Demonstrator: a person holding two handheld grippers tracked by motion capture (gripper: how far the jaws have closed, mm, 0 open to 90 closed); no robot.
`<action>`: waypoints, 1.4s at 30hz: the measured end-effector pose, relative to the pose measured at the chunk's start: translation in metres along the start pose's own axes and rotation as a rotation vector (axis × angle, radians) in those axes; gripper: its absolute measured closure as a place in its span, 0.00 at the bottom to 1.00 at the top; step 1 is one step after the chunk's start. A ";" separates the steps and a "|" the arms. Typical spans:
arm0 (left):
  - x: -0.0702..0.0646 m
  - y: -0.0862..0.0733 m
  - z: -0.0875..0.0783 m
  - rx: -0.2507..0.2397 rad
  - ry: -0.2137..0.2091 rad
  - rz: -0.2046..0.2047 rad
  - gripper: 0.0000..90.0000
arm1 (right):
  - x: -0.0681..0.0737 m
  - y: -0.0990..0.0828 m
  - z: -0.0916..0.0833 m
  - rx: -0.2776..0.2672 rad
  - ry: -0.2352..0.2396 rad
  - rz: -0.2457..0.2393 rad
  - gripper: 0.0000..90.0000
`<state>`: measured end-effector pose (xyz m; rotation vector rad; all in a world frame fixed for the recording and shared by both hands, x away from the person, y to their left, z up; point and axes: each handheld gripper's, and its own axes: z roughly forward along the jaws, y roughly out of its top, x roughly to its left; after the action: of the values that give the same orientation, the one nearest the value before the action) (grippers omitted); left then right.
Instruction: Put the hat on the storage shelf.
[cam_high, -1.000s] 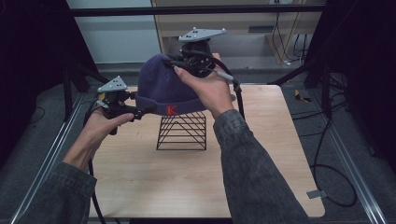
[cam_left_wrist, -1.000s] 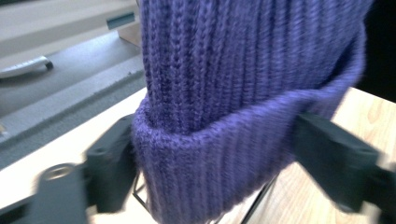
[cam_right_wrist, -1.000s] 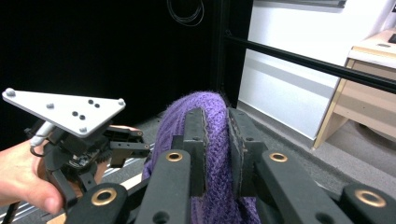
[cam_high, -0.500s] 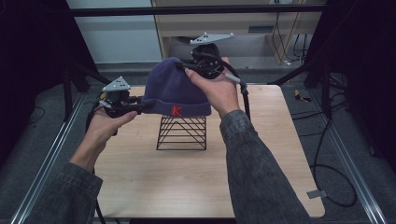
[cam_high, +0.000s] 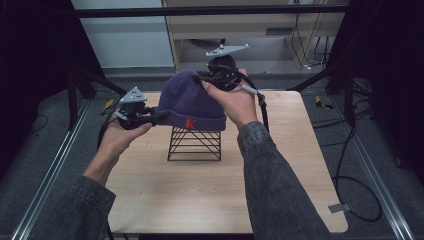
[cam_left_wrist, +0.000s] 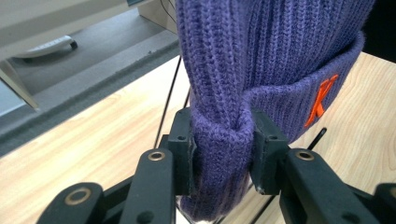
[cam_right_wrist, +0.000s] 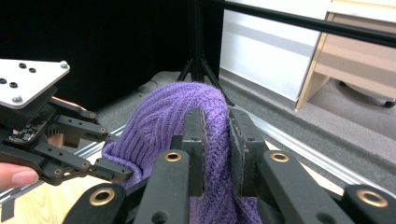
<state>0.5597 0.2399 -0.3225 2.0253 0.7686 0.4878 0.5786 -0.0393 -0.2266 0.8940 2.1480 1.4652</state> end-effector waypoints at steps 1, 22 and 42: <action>0.000 -0.001 0.001 0.002 -0.002 -0.004 0.73 | 0.000 -0.002 0.001 0.010 -0.003 -0.004 0.87; -0.004 -0.023 0.012 0.046 -0.019 0.000 0.74 | 0.000 -0.030 0.006 0.090 0.005 -0.011 0.87; -0.007 -0.052 0.027 0.104 -0.022 -0.005 0.74 | 0.004 -0.058 0.020 0.177 0.028 -0.016 0.86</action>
<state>0.5537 0.2399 -0.3812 2.1207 0.7997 0.4300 0.5720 -0.0374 -0.2880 0.9185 2.3283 1.3031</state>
